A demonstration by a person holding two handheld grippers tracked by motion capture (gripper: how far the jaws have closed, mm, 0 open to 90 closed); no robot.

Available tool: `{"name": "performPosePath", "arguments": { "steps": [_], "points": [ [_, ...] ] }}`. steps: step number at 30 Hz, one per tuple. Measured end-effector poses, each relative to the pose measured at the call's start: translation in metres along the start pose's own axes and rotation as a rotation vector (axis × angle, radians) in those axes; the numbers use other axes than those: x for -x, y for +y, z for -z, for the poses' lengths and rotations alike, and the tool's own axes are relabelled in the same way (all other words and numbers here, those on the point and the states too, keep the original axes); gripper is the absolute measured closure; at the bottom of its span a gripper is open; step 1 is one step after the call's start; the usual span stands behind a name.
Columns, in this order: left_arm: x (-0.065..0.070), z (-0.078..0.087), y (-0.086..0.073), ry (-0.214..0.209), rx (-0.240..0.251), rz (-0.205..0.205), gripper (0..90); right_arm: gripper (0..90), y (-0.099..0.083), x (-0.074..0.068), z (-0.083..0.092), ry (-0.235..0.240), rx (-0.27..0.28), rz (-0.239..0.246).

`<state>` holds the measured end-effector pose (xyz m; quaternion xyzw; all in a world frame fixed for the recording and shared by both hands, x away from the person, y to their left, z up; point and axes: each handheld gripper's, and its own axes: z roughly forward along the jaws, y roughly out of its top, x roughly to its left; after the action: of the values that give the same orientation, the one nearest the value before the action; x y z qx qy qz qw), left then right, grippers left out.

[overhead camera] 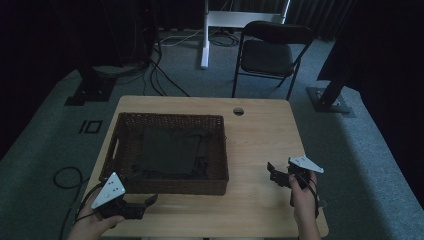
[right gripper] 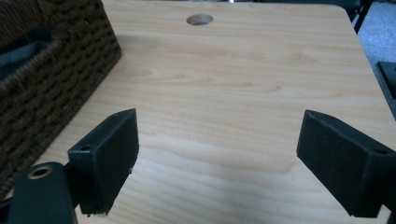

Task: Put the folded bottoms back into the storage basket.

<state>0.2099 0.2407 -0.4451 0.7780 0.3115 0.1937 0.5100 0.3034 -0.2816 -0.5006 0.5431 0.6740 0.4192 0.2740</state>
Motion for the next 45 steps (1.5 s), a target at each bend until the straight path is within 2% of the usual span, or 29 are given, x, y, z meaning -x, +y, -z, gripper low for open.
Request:
{"name": "performPosePath", "arguments": {
  "steps": [3, 6, 10, 16, 19, 23, 29, 33, 36, 37, 45],
  "points": [
    [0.001, -0.002, -0.007, -0.001, -0.018, -0.005, 11.5, 12.6, -0.004, 0.003, 0.0, -0.005, -0.008, -0.009],
    [0.001, -0.008, -0.021, -0.008, -0.054, 0.002, 11.5, 12.6, -0.013, 0.008, 0.0, -0.017, -0.02, -0.022],
    [0.0, -0.016, -0.033, -0.007, -0.092, -0.006, 11.6, 12.6, -0.022, 0.013, -0.002, -0.035, -0.043, -0.02],
    [-0.001, -0.023, -0.047, -0.002, -0.137, 0.003, 11.6, 12.7, -0.035, 0.019, -0.003, -0.053, -0.069, -0.038],
    [0.0, -0.027, -0.055, -0.003, -0.167, -0.008, 11.6, 12.9, -0.04, 0.021, -0.003, -0.055, -0.081, -0.047],
    [0.001, -0.031, -0.064, -0.005, -0.215, -0.021, 11.6, 12.9, -0.046, 0.021, -0.005, -0.06, -0.1, -0.038],
    [0.0, -0.037, -0.074, -0.015, -0.257, -0.023, 11.6, 12.8, -0.051, 0.02, -0.007, -0.069, -0.145, -0.015],
    [-0.002, -0.039, -0.079, -0.015, -0.279, -0.026, 11.6, 12.9, -0.052, 0.021, -0.006, -0.082, -0.155, -0.016],
    [-0.001, -0.04, -0.083, -0.012, -0.314, -0.04, 11.6, 12.7, -0.055, 0.023, -0.006, -0.088, -0.224, 0.01],
    [-0.001, -0.04, -0.084, -0.009, -0.326, -0.047, 11.6, 12.7, -0.055, 0.023, -0.006, -0.09, -0.232, 0.021],
    [-0.005, -0.046, -0.091, 0.023, -0.381, -0.072, 11.3, 12.6, -0.055, 0.023, -0.006, -0.088, -0.234, 0.026]
  ]
}}
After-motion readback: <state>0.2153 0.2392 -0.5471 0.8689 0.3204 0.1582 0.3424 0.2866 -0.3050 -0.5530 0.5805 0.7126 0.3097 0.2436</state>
